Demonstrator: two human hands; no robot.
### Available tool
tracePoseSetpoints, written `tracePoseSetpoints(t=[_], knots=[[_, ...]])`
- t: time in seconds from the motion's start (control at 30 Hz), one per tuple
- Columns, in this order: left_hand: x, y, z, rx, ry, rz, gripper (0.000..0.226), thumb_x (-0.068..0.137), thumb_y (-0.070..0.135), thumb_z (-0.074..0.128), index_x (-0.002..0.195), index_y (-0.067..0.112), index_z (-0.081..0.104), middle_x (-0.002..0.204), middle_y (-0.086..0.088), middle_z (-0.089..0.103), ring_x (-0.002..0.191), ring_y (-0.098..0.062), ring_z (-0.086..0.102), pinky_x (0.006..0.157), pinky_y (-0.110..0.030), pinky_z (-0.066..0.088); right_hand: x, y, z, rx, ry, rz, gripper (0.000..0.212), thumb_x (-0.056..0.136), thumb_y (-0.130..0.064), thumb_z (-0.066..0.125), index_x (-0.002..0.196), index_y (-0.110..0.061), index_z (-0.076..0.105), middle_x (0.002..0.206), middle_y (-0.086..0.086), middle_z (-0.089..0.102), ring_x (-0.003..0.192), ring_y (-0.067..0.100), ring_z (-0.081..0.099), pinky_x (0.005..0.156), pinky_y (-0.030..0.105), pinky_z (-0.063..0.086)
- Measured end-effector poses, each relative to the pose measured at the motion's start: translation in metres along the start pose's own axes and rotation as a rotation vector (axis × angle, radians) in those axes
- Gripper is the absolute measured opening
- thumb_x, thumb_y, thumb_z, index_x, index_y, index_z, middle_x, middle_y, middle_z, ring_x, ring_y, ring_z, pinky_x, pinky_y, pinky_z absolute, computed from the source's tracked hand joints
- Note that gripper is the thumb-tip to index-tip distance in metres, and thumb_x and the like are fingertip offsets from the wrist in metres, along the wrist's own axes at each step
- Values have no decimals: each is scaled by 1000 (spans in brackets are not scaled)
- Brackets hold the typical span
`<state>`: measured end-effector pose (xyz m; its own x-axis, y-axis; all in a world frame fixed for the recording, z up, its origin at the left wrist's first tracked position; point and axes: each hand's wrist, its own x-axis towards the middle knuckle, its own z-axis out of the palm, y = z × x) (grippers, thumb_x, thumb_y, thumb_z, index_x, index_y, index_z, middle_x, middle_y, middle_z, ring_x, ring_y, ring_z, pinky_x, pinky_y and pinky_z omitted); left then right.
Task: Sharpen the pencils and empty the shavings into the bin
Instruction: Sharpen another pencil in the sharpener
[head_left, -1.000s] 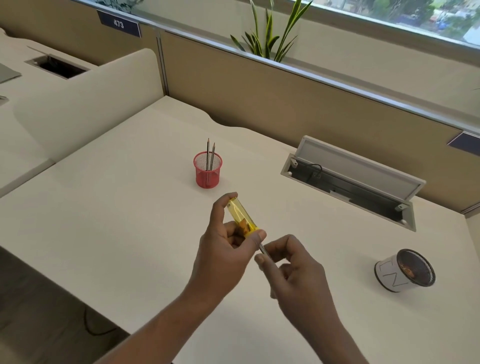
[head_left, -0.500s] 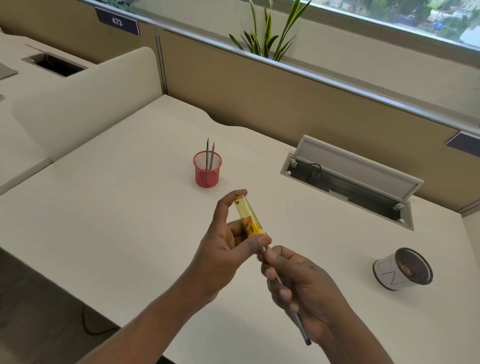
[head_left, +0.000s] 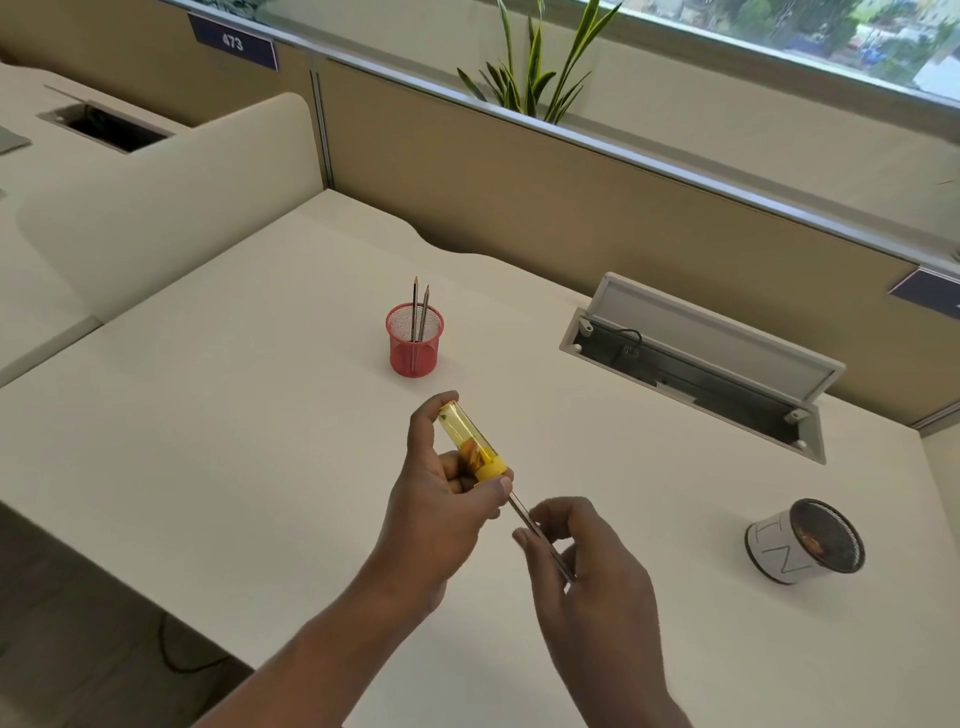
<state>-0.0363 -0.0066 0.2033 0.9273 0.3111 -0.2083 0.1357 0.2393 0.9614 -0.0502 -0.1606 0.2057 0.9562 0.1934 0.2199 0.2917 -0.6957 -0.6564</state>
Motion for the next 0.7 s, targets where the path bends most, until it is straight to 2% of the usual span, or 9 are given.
tracePoseSetpoints(t=[0.07,0.17,0.2,0.27,0.33,0.43,0.5,0.57,0.7], knots=[[-2,-2,3,48,13,20,81,88,3,78,138,53,39,92,-2,79,90,-24,76,80,-32,63,-3,2,4,-92,95,-94,25,89,-24,79,94,-35,57,85,-22,65,72,2,61,50,16,47],[-4,-3,6,115,28,95,77,88,18,81,136,58,35,92,6,80,86,-20,77,81,-27,63,-1,7,5,-117,192,-208,33,87,-16,80,91,-30,50,85,-13,70,65,8,66,47,28,54],[-5,-3,6,125,33,122,76,89,21,81,136,58,34,92,7,80,85,-19,77,80,-26,62,-1,9,4,-108,190,-235,32,87,-15,80,90,-28,50,85,-12,71,65,9,67,48,27,54],[-3,-2,7,120,24,162,75,90,23,79,137,59,34,94,5,80,87,-20,77,81,-28,63,2,10,0,-27,115,-204,25,88,-15,79,86,-24,55,83,-16,72,63,4,64,52,15,49],[-1,0,5,66,-30,177,75,88,23,79,139,58,36,94,-1,79,90,-23,77,86,-33,63,11,9,-9,299,-30,41,24,91,-17,77,77,-24,59,77,-12,73,50,4,54,47,12,39],[4,5,0,-73,-180,156,78,83,29,81,143,54,37,98,-10,77,101,-32,76,89,-35,61,24,10,-26,1075,-413,598,23,89,-19,77,73,-16,60,74,8,64,38,7,34,36,17,25],[5,7,-1,-82,-231,149,80,81,30,82,144,53,38,99,-11,77,103,-33,75,91,-38,62,25,11,-29,1276,-516,753,18,89,-18,73,76,-13,62,75,10,60,37,6,32,33,16,21],[6,6,-1,-11,-184,158,79,82,27,82,143,54,38,94,-6,77,97,-30,76,92,-45,62,25,11,-27,1175,-499,704,18,89,-22,74,77,-13,63,76,9,64,38,9,37,33,18,24],[1,0,3,154,-29,176,74,83,33,79,140,54,36,87,-2,78,83,-27,76,84,-49,64,20,8,-18,424,-230,249,17,94,-32,72,80,-29,63,79,-6,75,45,12,54,43,25,43]])
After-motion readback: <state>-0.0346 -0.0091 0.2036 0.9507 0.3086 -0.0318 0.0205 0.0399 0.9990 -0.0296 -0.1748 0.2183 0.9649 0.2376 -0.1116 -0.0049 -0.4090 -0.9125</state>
